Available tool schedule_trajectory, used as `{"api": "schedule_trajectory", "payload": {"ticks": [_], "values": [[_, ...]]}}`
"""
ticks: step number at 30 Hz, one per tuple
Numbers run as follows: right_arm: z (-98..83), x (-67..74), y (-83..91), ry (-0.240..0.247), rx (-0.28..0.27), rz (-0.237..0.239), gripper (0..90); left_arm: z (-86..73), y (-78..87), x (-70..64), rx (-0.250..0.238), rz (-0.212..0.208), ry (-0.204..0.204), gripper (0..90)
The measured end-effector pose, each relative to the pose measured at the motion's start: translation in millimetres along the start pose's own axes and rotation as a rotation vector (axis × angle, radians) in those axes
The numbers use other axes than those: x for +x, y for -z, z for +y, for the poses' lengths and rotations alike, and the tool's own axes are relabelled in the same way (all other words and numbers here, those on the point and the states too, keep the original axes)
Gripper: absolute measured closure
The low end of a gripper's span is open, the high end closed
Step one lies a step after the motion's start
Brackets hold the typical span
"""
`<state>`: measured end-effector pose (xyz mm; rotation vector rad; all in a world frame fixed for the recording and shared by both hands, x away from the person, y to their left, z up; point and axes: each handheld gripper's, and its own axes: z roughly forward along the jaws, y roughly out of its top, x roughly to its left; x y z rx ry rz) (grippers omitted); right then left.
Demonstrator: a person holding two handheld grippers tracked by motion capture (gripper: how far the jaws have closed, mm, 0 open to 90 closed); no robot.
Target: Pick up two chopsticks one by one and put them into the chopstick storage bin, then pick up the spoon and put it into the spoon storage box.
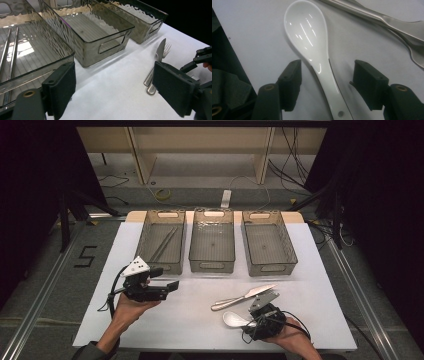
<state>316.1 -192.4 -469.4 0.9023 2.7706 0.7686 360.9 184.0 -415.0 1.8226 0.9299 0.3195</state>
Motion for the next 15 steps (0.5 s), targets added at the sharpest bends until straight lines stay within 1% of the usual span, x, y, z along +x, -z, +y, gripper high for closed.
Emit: {"api": "schedule_trajectory", "payload": {"ticks": [4, 6, 9, 12, 15], "values": [[1.5, 1.3, -1.8, 0.013, 0.019, -0.001, 47.7, 0.2, -0.1, -0.2, 0.004, 0.002, -0.008, 18.7], [2.2, 2.0, -2.2, 0.024, 0.023, -0.012, 49.4, 0.0, -0.3, -0.4, 0.006, 0.004, -0.009, 18.7], [3.2, 1.3, -2.3, 0.025, 0.029, -0.012, 51.2, 0.1, -0.8, -0.1, 0.008, 0.005, -0.007, 18.7], [4.9, 2.2, -2.8, 0.037, 0.034, -0.008, 53.4, 0.0, -1.4, -0.4, 0.013, 0.011, -0.016, 18.7], [6.6, 3.5, -3.3, 0.051, 0.041, -0.009, 56.4, -0.1, -1.7, -1.3, 0.016, 0.009, -0.022, 18.8]]}}
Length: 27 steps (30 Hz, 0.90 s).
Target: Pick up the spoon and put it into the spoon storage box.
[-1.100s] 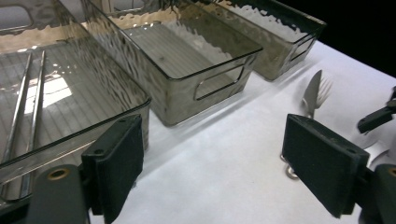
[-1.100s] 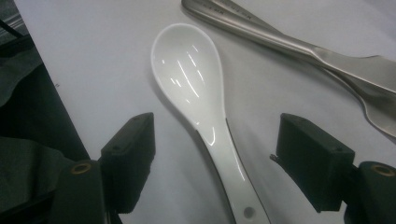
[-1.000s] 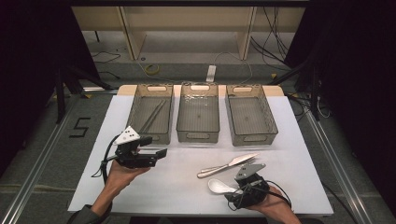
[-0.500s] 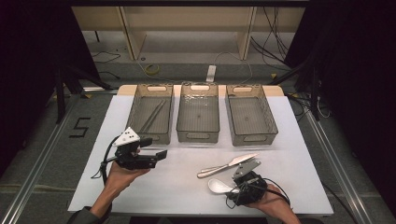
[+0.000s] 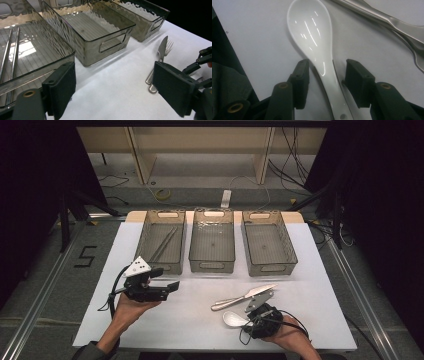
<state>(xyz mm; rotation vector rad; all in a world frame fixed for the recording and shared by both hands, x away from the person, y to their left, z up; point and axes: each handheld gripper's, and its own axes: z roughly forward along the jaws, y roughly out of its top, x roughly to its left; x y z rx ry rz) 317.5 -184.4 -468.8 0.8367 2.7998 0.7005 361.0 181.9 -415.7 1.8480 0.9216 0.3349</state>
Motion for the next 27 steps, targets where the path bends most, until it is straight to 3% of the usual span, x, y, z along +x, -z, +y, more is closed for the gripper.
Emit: {"api": "schedule_trajectory", "payload": {"ticks": [14, 16, 21, 27], "values": [[4.4, 0.2, 0.3, 0.019, 0.026, 0.001, 80.8, -1.3, 0.2, -2.0, 0.014, 0.013, -0.026, 19.5], [4.5, -0.3, 0.9, 0.019, 0.027, -0.043, 85.7, -1.4, -0.2, -2.0, 0.015, 0.014, -0.024, 19.5], [4.4, -1.4, 1.4, 0.03, 0.028, -0.038, 86.1, -1.3, -0.2, -1.6, 0.015, 0.018, -0.024, 19.7], [7.6, -11.0, 12.3, 0.02, -0.04, -0.047, 86.3, -0.7, 2.6, 2.2, -0.012, 0.015, 0.02, 19.7]]}}
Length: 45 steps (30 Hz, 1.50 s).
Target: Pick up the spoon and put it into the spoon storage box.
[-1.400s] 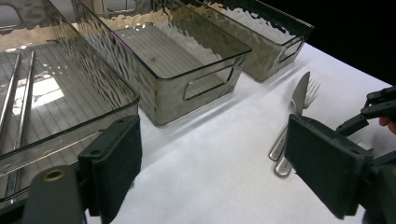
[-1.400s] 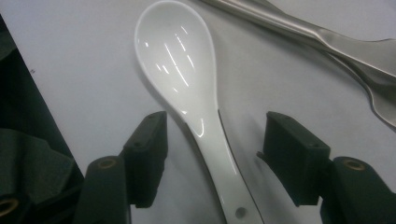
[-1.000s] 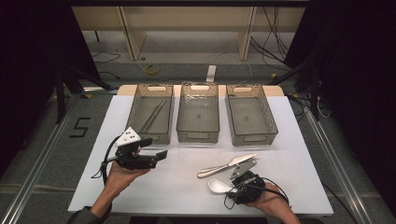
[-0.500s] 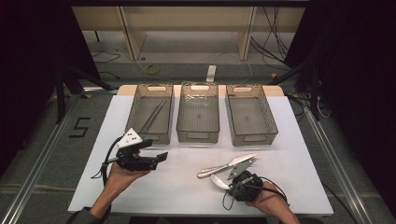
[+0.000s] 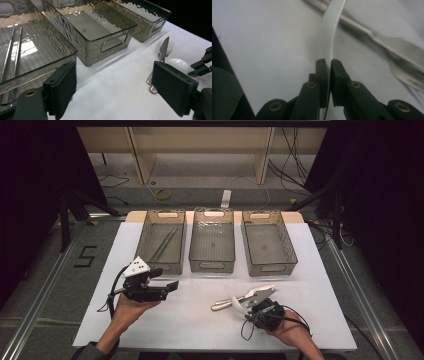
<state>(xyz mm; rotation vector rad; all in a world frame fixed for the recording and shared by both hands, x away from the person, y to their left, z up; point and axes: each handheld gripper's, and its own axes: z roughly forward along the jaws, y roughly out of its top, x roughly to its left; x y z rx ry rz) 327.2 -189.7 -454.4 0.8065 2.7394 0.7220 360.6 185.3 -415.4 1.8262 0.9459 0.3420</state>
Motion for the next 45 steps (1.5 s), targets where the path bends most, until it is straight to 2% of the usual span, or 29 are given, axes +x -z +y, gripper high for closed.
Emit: {"api": "schedule_trajectory", "payload": {"ticks": [3, 9, 15, 21, 35, 45], "values": [[4.9, -10.0, 7.2, -0.021, -0.049, -0.011, 86.3, 0.1, 1.3, 0.4, -0.01, 0.008, -0.001, 19.7], [20.9, -23.6, 9.3, -0.047, -0.101, -0.032, 86.3, 0.2, 1.9, 0.0, -0.026, 0.013, 0.003, 19.7], [46.7, -37.6, 11.4, -0.045, -0.167, -0.062, 86.2, 0.2, 3.8, 0.3, -0.038, 0.02, 0.002, 19.7], [74.0, -52.2, 15.1, -0.057, -0.204, -0.084, 86.2, 0.0, 3.6, 0.0, -0.04, 0.022, 0.0, 19.7], [114.9, -76.1, 1.5, -0.097, -0.219, -0.117, 86.1, 0.0, 4.5, -0.6, -0.046, 0.028, -0.007, 19.6], [132.8, -88.7, -6.5, -0.129, -0.222, -0.121, 86.1, 0.2, 6.0, -0.6, -0.062, 0.031, -0.006, 19.7]]}}
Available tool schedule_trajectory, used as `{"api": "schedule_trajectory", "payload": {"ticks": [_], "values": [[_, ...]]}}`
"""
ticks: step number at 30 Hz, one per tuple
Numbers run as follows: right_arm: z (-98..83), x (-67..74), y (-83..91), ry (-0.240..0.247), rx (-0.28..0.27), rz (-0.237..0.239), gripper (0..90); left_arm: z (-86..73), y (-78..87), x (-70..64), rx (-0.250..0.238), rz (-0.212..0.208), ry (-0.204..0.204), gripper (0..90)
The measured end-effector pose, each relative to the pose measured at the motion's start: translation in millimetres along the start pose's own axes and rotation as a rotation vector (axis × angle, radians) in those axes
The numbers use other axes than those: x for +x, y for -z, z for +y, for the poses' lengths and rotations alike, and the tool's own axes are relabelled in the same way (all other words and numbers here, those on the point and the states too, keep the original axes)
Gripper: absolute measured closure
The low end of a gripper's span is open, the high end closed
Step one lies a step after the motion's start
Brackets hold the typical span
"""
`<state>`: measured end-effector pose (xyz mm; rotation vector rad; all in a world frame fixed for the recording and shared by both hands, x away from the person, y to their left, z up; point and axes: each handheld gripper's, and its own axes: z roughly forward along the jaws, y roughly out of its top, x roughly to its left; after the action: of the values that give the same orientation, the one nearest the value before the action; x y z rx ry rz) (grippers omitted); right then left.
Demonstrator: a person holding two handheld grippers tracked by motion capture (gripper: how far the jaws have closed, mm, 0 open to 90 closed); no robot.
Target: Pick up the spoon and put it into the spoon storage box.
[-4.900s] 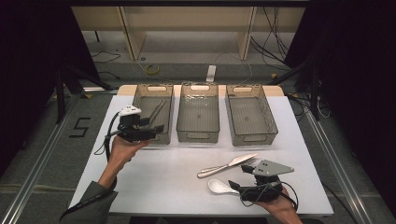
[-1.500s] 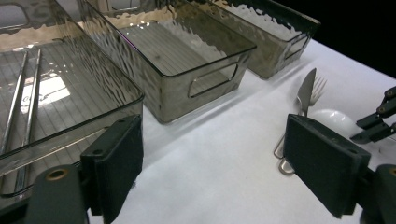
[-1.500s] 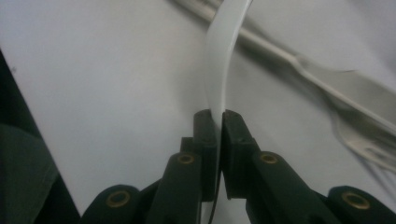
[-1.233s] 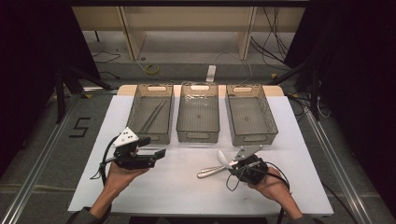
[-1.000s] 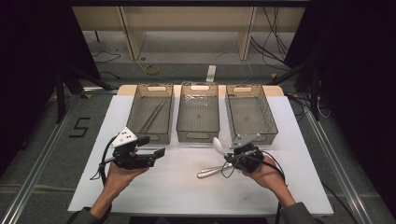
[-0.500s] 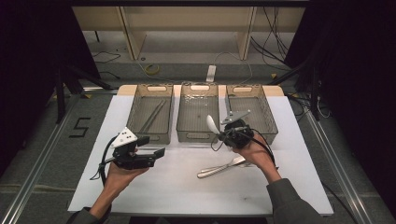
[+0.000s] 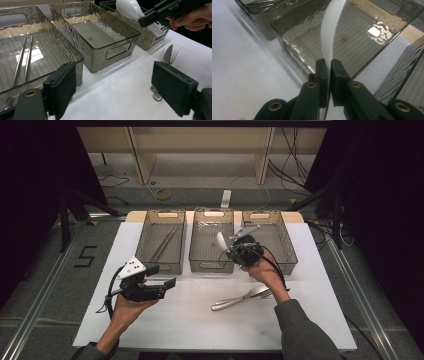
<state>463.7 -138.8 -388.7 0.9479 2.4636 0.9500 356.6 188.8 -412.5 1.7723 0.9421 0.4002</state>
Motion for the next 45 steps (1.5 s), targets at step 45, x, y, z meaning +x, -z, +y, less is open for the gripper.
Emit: {"api": "schedule_trajectory", "payload": {"ticks": [45], "values": [[53.8, -13.2, -61.3, -0.076, 0.098, -0.048, 86.0, 0.7, 3.9, -2.3, -0.046, -0.006, -0.018, 19.6]]}}
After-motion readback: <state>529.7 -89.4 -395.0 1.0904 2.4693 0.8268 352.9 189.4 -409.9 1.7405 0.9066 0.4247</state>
